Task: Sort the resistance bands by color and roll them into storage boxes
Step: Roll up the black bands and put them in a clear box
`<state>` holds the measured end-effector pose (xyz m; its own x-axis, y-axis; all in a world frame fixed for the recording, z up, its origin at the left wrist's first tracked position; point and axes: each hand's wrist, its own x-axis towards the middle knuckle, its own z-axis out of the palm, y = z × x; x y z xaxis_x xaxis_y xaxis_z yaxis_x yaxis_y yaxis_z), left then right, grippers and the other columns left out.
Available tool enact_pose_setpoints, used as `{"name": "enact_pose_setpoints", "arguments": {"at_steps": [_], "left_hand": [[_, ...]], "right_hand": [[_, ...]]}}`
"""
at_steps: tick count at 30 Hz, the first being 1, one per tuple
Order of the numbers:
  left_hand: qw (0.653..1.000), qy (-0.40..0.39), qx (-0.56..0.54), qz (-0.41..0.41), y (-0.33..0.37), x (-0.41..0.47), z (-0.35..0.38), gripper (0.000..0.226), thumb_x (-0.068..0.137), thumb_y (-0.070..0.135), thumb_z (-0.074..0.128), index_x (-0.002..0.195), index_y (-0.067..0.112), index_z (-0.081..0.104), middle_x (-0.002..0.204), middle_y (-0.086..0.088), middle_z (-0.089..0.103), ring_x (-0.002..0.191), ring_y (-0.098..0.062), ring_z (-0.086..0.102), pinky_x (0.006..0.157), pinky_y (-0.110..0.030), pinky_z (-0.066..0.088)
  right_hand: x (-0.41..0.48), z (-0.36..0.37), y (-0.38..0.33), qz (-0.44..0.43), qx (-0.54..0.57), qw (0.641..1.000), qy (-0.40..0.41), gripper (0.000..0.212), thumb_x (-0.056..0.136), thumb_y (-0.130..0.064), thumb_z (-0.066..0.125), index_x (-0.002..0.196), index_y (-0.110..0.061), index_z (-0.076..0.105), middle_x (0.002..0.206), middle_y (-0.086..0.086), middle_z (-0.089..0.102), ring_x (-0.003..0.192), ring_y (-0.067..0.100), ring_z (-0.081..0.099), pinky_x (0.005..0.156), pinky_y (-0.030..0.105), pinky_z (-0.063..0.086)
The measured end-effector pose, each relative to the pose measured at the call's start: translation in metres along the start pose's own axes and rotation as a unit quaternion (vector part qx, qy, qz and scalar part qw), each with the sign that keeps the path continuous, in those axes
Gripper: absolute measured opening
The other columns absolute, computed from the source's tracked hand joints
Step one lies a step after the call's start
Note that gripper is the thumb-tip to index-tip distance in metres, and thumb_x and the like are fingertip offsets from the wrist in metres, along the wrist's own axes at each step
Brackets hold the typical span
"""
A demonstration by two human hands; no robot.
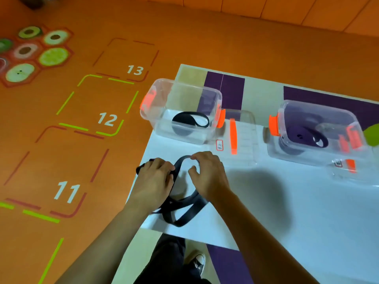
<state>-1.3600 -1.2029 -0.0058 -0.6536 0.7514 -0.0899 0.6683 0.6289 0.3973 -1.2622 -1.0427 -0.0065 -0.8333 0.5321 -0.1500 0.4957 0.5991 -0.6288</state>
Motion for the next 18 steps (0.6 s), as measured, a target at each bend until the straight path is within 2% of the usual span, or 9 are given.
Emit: {"name": "enact_pose_setpoints", "arguments": {"at_steps": [2, 4, 7, 9, 10, 12, 14, 16, 18], "left_hand": [[1.0, -0.022, 0.013, 0.001, -0.003, -0.028, 0.019, 0.028, 0.096, 0.021, 0.058, 0.123, 0.021, 0.067, 0.121, -0.005, 0.063, 0.101, -0.034, 0.058, 0.084, -0.042, 0.046], [0.996, -0.082, 0.034, -0.002, -0.005, -0.054, 0.038, 0.04, 0.098, 0.022, 0.056, 0.138, 0.025, 0.058, 0.138, -0.003, 0.055, 0.119, -0.033, 0.053, 0.095, -0.044, 0.044], [0.975, -0.2, 0.093, -0.006, -0.003, -0.09, 0.062, 0.055, 0.102, 0.026, 0.05, 0.154, 0.032, 0.035, 0.166, -0.004, 0.022, 0.147, -0.035, 0.03, 0.114, -0.045, 0.033], [0.96, -0.257, 0.114, -0.021, -0.002, -0.108, 0.07, 0.062, 0.104, 0.029, 0.048, 0.159, 0.035, 0.021, 0.171, -0.003, -0.001, 0.154, -0.034, 0.016, 0.119, -0.046, 0.028], [0.955, -0.27, 0.115, -0.033, -0.001, -0.115, 0.072, 0.065, 0.104, 0.03, 0.047, 0.16, 0.036, 0.015, 0.171, -0.002, -0.005, 0.155, -0.033, 0.013, 0.121, -0.047, 0.026], [0.953, -0.28, 0.108, -0.05, -0.002, -0.126, 0.073, 0.07, 0.104, 0.031, 0.048, 0.161, 0.037, 0.008, 0.171, 0.0, -0.003, 0.155, -0.032, 0.013, 0.121, -0.047, 0.025], [0.95, -0.287, 0.111, -0.051, -0.002, -0.133, 0.07, 0.07, 0.104, 0.032, 0.049, 0.161, 0.036, 0.009, 0.171, -0.002, 0.002, 0.153, -0.033, 0.018, 0.12, -0.046, 0.028], [0.959, -0.26, 0.099, -0.051, -0.003, -0.136, 0.067, 0.068, 0.103, 0.031, 0.051, 0.16, 0.032, 0.015, 0.168, -0.003, 0.013, 0.147, -0.031, 0.029, 0.117, -0.042, 0.034], [0.973, -0.21, 0.074, -0.056, -0.002, -0.135, 0.06, 0.068, 0.1, 0.029, 0.054, 0.159, 0.029, 0.019, 0.161, -0.001, 0.026, 0.139, -0.028, 0.038, 0.111, -0.037, 0.039]], "right_hand": [[-0.026, 0.012, 0.015, 0.024, -0.019, 0.999, -0.028, 0.038, 0.095, -0.019, 0.059, 0.133, -0.02, 0.061, 0.134, 0.002, 0.057, 0.123, 0.025, 0.05, 0.105, 0.033, 0.036], [-0.048, 0.026, 0.033, 0.049, -0.07, 0.993, -0.085, 0.05, 0.097, -0.02, 0.057, 0.146, -0.024, 0.05, 0.145, 0.005, 0.049, 0.131, 0.028, 0.045, 0.111, 0.037, 0.034], [-0.074, 0.047, 0.057, 0.075, -0.166, 0.967, -0.177, 0.067, 0.095, -0.018, 0.059, 0.155, -0.029, 0.034, 0.154, 0.008, 0.033, 0.14, 0.031, 0.036, 0.115, 0.041, 0.029], [-0.083, 0.057, 0.069, 0.082, -0.207, 0.959, -0.174, 0.061, 0.091, -0.013, 0.062, 0.148, -0.024, 0.04, 0.147, 0.01, 0.035, 0.134, 0.031, 0.041, 0.111, 0.041, 0.034], [-0.085, 0.06, 0.073, 0.077, -0.225, 0.959, -0.156, 0.053, 0.091, -0.012, 0.061, 0.141, -0.02, 0.046, 0.141, 0.011, 0.038, 0.129, 0.031, 0.045, 0.108, 0.04, 0.038], [-0.09, 0.059, 0.076, 0.057, -0.247, 0.96, -0.121, 0.036, 0.095, -0.015, 0.059, 0.13, -0.017, 0.055, 0.13, 0.009, 0.044, 0.119, 0.029, 0.051, 0.101, 0.038, 0.043], [-0.098, 0.055, 0.077, 0.039, -0.215, 0.972, -0.091, 0.026, 0.094, -0.025, 0.062, 0.118, -0.017, 0.062, 0.124, 0.007, 0.047, 0.112, 0.029, 0.054, 0.096, 0.039, 0.045], [-0.109, 0.044, 0.07, 0.04, -0.119, 0.99, -0.065, 0.02, 0.085, -0.035, 0.065, 0.101, -0.022, 0.066, 0.122, 0.005, 0.051, 0.105, 0.031, 0.057, 0.092, 0.043, 0.049], [-0.117, 0.027, 0.057, 0.054, -0.004, 0.997, -0.061, 0.011, 0.075, -0.044, 0.058, 0.078, -0.033, 0.057, 0.104, -0.004, 0.055, 0.089, 0.025, 0.059, 0.083, 0.044, 0.052]]}}
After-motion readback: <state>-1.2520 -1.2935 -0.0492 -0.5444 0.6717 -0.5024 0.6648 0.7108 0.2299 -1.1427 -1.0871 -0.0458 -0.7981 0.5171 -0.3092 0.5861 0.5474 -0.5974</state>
